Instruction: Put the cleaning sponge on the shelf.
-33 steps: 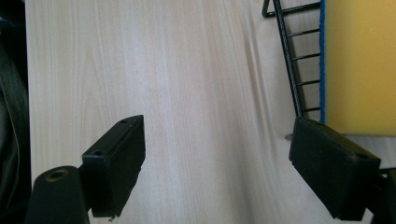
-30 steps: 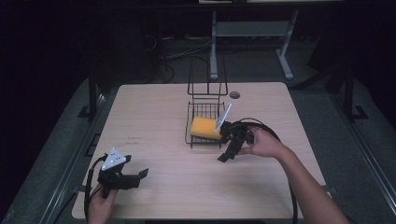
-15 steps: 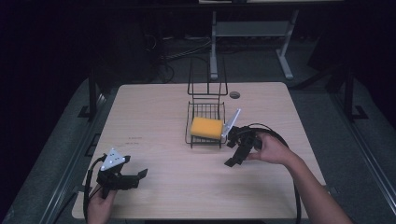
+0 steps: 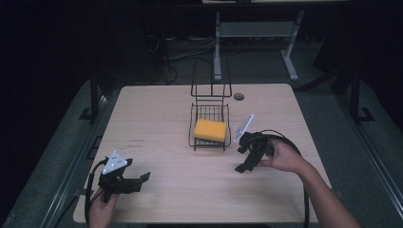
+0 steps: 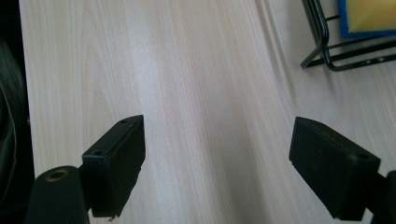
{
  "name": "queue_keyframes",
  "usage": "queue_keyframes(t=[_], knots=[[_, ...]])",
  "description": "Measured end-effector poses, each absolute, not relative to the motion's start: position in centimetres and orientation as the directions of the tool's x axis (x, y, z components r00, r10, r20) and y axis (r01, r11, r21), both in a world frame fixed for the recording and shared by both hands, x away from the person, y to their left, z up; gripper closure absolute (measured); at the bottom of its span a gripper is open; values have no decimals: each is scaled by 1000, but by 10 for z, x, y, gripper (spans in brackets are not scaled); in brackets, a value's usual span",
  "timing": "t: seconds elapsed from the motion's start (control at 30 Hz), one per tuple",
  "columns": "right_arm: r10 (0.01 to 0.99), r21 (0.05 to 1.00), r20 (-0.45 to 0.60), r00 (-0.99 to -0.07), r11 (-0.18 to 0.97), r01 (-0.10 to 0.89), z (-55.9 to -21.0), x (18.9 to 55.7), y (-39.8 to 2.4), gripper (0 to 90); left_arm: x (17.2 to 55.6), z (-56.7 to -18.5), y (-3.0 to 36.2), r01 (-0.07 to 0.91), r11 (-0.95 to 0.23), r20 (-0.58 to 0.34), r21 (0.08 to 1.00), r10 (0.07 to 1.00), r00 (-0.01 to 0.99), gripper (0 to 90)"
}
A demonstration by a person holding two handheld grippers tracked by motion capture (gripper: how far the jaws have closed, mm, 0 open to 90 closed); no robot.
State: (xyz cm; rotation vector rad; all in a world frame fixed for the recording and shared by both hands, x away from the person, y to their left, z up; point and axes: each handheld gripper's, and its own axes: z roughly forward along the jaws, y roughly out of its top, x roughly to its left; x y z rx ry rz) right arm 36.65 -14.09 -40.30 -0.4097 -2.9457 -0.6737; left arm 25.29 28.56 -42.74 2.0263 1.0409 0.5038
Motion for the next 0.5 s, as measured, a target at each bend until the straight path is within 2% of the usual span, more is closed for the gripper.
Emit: queue_keyframes(t=[0.5], knots=[[279,408,136,-951,859,310,-408,351,-160,182,252,-427,285,493,-354,-2,795,810,586,141]])
